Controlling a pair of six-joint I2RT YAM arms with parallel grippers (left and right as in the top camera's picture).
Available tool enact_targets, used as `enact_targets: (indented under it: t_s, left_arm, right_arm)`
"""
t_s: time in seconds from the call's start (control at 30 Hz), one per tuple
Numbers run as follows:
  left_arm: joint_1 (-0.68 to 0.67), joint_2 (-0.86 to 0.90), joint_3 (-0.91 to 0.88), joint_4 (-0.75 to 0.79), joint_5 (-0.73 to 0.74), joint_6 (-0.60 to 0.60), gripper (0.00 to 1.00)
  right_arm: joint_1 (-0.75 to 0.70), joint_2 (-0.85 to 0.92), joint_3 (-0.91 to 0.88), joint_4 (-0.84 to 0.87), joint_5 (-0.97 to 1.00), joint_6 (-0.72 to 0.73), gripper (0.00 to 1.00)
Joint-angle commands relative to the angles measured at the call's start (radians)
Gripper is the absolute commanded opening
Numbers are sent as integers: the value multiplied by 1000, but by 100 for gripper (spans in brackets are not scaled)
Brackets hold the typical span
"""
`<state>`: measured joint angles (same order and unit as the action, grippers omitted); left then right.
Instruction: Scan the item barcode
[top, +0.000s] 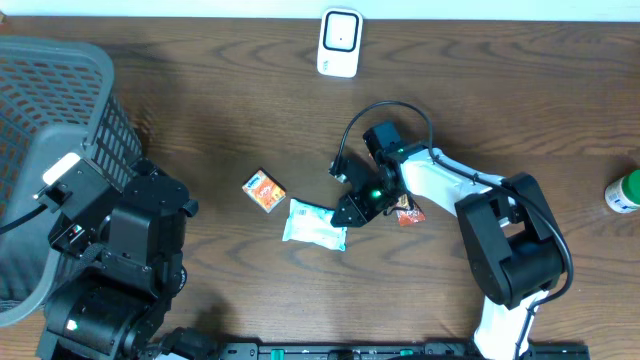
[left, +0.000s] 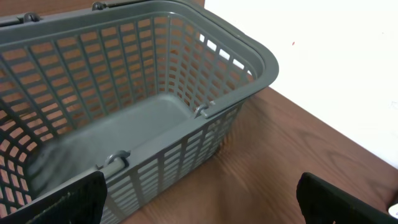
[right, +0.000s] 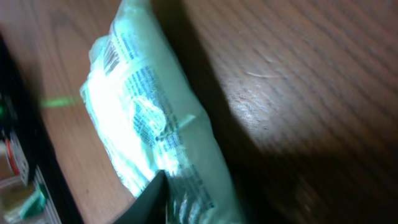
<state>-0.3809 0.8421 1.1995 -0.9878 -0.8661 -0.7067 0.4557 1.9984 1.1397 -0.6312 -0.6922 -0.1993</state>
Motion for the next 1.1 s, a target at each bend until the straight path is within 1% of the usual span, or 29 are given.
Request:
enact_targets:
  t_s: [0.0, 0.03, 0.07, 0.13, 0.2, 0.27, 0.3, 0.37, 0.43, 0.5, 0.6, 0.73, 0.8, 0.97, 1.07]
  left_arm:
    - [5, 0, 15, -3, -9, -5, 98]
    - [5, 0, 15, -3, -9, -5, 98]
    - [5, 0, 15, -3, -9, -5, 98]
    - [5, 0, 15, -3, -9, -5, 98]
    - [5, 0, 15, -3, -9, -5, 98]
    - [5, 0, 15, -3, -9, -5, 98]
    - [5, 0, 15, -3, -9, -5, 98]
    - [5, 0, 15, -3, -9, -5, 98]
    - [5, 0, 15, -3, -9, -5, 98]
    - [5, 0, 15, -3, -9, -5, 98]
    - [5, 0, 15, -3, -9, -5, 98]
    - [5, 0, 15, -3, -9, -5, 98]
    - [5, 0, 15, -3, -9, -5, 98]
    - [5, 0, 15, -3, -9, -5, 98]
    - [5, 0, 15, -3, -9, -5, 98]
  right_arm:
    - [14, 67, -45, 11, 136, -6, 12]
    - [11, 67, -43, 13, 135, -3, 5]
    - [10, 67, -37, 11, 133, 0, 1]
    - [7, 66, -7, -3, 132, 27, 1]
    - [0, 64, 84, -102, 74, 21, 1]
    - [-6, 58, 162, -192, 17, -20, 1]
    - [-11, 43, 237, -284, -6, -64, 1]
    - [-15, 22, 310, -363, -8, -91, 1]
    - [-19, -3, 365, -408, -20, -96, 1]
    - [-22, -35, 411, -448, -71, -133, 1]
    - [-27, -91, 442, -494, -159, -205, 1]
    - [-42, -182, 445, -523, -209, -240, 1]
    - [-52, -246, 445, -545, -241, -291, 1]
    - [-93, -387, 445, -610, -228, -368, 1]
    - [-96, -407, 445, -650, -193, -398, 1]
